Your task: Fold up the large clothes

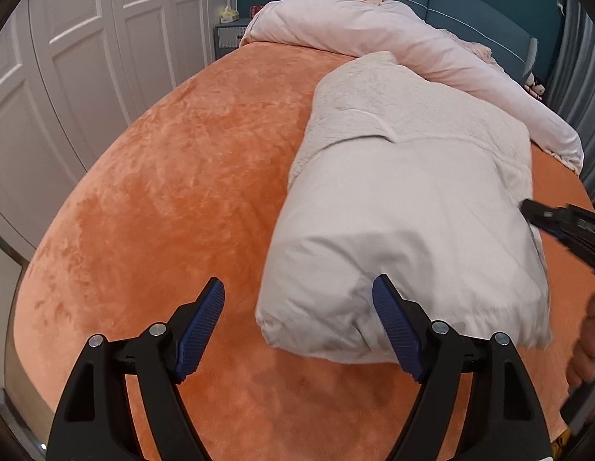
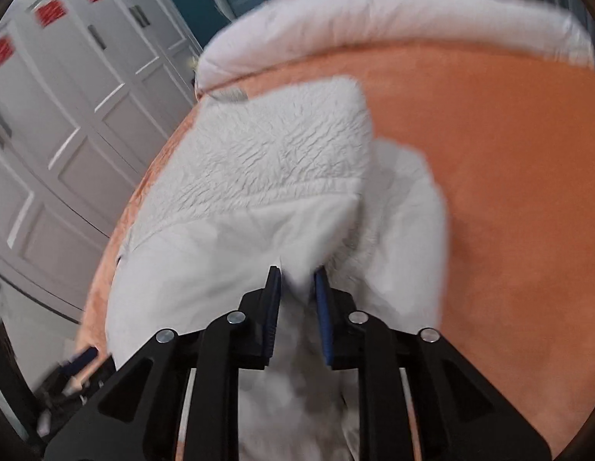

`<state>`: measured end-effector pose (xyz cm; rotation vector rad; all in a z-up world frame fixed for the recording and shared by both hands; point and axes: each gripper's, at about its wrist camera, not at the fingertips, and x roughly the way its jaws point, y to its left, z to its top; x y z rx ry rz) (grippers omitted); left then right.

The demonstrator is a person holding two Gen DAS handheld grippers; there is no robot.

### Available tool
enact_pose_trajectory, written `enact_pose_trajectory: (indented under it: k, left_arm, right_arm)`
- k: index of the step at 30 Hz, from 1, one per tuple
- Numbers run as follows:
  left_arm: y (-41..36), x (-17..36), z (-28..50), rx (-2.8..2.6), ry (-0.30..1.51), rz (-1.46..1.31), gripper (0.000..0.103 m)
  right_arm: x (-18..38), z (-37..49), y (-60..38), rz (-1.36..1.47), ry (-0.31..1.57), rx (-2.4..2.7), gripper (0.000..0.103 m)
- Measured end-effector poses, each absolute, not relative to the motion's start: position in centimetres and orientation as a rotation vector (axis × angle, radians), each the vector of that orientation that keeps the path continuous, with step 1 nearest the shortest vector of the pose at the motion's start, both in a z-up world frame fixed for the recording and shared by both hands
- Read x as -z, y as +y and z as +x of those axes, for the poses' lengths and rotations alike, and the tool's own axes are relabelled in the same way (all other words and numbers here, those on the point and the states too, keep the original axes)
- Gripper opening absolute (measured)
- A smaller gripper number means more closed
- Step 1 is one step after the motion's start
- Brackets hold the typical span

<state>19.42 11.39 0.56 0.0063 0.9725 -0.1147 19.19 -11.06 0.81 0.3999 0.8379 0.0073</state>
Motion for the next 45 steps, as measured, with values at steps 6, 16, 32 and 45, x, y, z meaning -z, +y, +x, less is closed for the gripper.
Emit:
enact_pose_trajectory:
  k: [6, 16, 32, 45]
  left_arm:
    - [10.2, -0.9, 17.2, 0.109, 0.972, 0.021, 0.077]
    - [8.5, 0.8, 12.5, 0.096, 0.979, 0.066, 0.077]
    - [8.0, 4.1, 8.6, 0.068, 0.984, 0.108, 0.077]
    - [8.4, 6.7, 7.6, 0.068, 0.997, 0.116, 0.076]
  right_arm:
    - [-1.7, 12.3, -9.3, 0.337, 0.823, 0.029, 0.032]
    - [0.8, 5.6, -7.1, 0.317, 0.898, 0.072, 0.049]
    - [3.5, 1.6, -3.6, 0.232, 0.933, 0.104, 0.064]
    - [5.8, 0.8, -2.1, 0.19, 0.982, 0.123, 0.064]
